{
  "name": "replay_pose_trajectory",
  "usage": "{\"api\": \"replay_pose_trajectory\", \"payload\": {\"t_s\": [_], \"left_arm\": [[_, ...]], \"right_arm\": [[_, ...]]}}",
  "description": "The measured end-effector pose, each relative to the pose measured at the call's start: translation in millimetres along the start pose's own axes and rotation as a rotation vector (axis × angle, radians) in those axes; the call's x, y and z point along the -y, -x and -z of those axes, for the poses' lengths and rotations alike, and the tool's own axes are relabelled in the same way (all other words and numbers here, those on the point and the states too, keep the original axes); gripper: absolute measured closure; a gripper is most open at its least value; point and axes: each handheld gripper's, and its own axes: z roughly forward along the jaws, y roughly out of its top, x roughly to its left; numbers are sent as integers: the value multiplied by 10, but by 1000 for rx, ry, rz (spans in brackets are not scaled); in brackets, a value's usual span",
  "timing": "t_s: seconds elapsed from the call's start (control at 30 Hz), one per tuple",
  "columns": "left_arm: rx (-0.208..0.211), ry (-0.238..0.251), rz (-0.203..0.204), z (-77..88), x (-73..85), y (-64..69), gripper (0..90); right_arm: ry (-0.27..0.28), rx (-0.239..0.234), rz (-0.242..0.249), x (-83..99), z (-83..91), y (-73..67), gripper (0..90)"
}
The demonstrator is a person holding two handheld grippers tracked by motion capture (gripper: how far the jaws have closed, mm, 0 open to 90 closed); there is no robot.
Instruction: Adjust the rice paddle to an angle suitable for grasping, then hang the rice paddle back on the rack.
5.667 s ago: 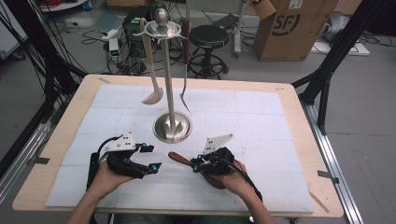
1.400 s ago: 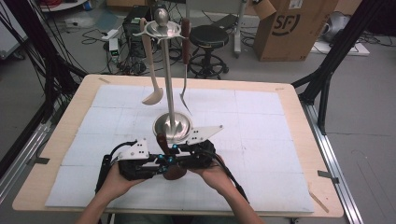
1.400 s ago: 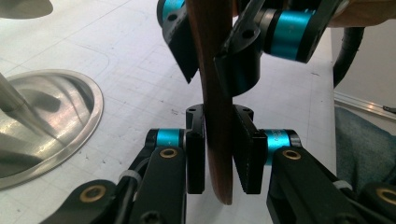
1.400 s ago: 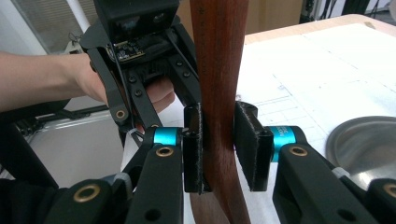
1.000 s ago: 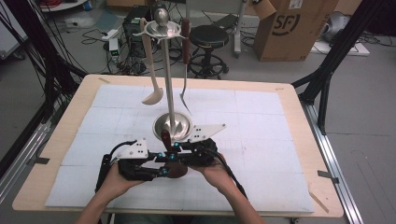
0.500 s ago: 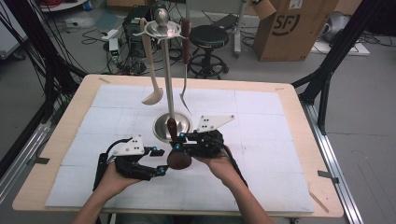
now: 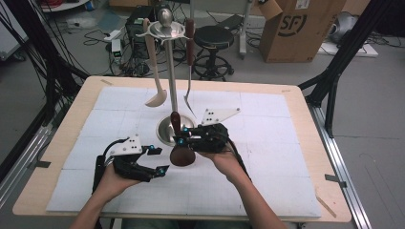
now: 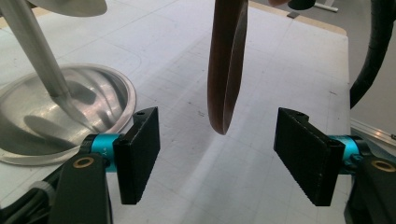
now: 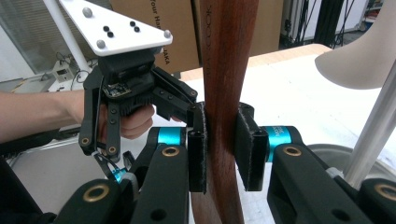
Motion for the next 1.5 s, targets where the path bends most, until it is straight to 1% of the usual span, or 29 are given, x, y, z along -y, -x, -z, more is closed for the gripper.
{"api": "replay_pose_trajectory", "payload": {"t_s": [0.1,0.33,0.37,0.77,1.07,1.17,1.27,1.3,1.4,1.5], "left_arm": [[-5,-9,3,-4,8,-15,300],[-28,-1,18,36,16,-56,264],[-34,4,24,47,20,-62,260],[-61,15,41,106,42,-116,240],[-55,16,32,123,42,-121,240],[-57,20,40,120,45,-123,239],[-59,15,38,122,45,-120,239],[-55,14,41,120,45,-119,238],[-59,14,41,115,46,-119,238],[-61,16,41,111,44,-114,238]], "right_arm": [[-5,0,8,-49,-11,17,768],[3,-4,16,-149,-16,34,768],[5,-4,16,-157,-18,34,768],[17,-11,28,-333,-39,66,768],[24,-10,45,-436,-32,57,768],[26,-8,53,-484,-19,58,768],[33,-8,61,-534,-6,65,768],[33,-11,55,-542,-6,64,768],[25,-11,62,-575,-5,68,768],[35,-12,68,-611,2,66,768]]}}
